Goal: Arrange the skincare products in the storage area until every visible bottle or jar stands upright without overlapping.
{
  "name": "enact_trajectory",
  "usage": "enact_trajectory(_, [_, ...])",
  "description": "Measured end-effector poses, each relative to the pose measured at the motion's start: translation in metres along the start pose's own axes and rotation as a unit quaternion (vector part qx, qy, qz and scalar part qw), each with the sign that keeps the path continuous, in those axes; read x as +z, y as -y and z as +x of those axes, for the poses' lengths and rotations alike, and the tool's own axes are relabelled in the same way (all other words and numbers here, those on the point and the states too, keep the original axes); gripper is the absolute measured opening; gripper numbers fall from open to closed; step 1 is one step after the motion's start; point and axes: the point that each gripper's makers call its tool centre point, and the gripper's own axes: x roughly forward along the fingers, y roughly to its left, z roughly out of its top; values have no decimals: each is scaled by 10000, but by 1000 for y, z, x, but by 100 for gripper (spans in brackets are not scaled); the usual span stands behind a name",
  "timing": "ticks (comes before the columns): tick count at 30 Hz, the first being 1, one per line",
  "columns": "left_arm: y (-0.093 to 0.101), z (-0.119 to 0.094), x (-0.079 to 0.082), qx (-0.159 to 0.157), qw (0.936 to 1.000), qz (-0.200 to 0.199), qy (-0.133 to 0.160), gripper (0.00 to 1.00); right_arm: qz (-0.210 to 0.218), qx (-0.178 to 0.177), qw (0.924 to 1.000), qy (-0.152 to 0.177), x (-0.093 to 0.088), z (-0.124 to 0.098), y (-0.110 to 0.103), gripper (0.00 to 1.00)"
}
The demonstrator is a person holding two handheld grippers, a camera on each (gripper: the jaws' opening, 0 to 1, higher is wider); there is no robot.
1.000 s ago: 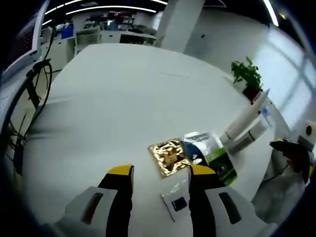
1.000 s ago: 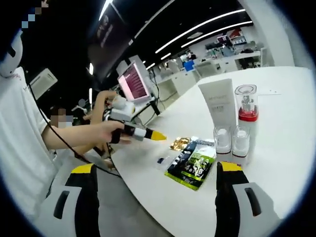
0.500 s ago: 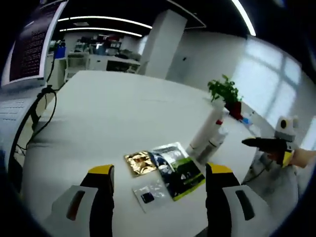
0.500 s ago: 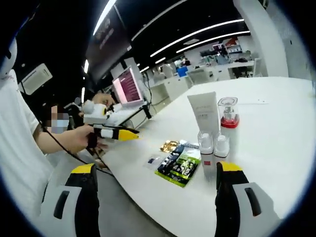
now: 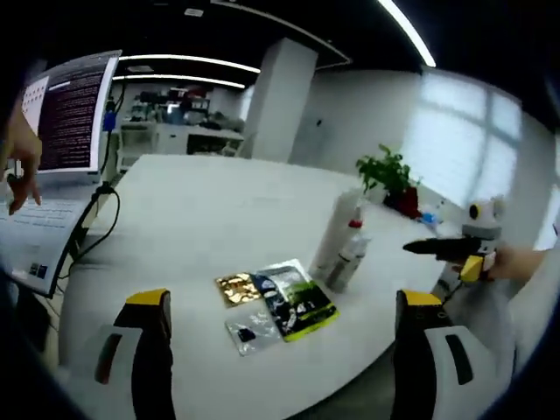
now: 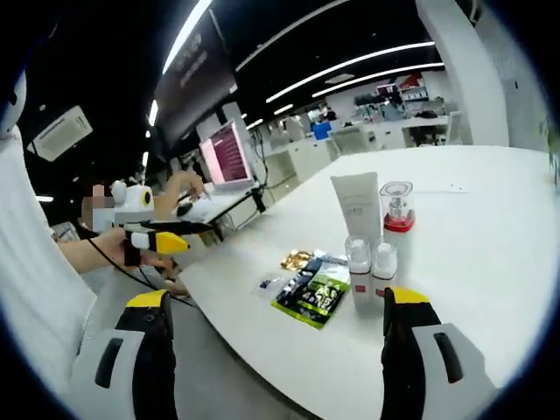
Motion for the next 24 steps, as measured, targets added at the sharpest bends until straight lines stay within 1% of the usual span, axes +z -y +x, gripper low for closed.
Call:
enact_trajectory(3, [-2, -3, -2, 83, 9996, 265, 50, 99, -15, -28, 10000, -46, -3, 0, 2, 99])
enact_trajectory(4, [2, -3, -6, 100, 9995, 288, 38, 99, -25, -37, 10000, -57, -3, 1, 2, 99])
enact_trajectory(5, [0, -2, -12, 118, 9995, 290, 10, 99, -51, -52, 10000, -63, -4, 1, 3, 99])
enact_trajectory(7, [-6, -2, -19, 137, 9997, 213, -66, 99, -62, -45, 9999, -92, -5, 2, 3, 99])
enact_trajectory(8, [-9, -2, -21, 168, 9994, 270, -154, 99, -82, -45, 9999, -110, -5, 2, 3, 99])
enact_trajectory(11, [-10, -2, -14, 196, 9993, 328, 12, 99, -100, -31, 9999, -117, -6, 2, 3, 99])
enact_trajectory(16, [-5, -2, -15, 186, 9993, 329, -36, 99, -123, -35, 9998, -133, -7, 2, 4, 99])
enact_trajectory(24, [-6, -2, -17, 226, 9990, 367, -82, 99, -111, -46, 9998, -151, -7, 2, 2, 99])
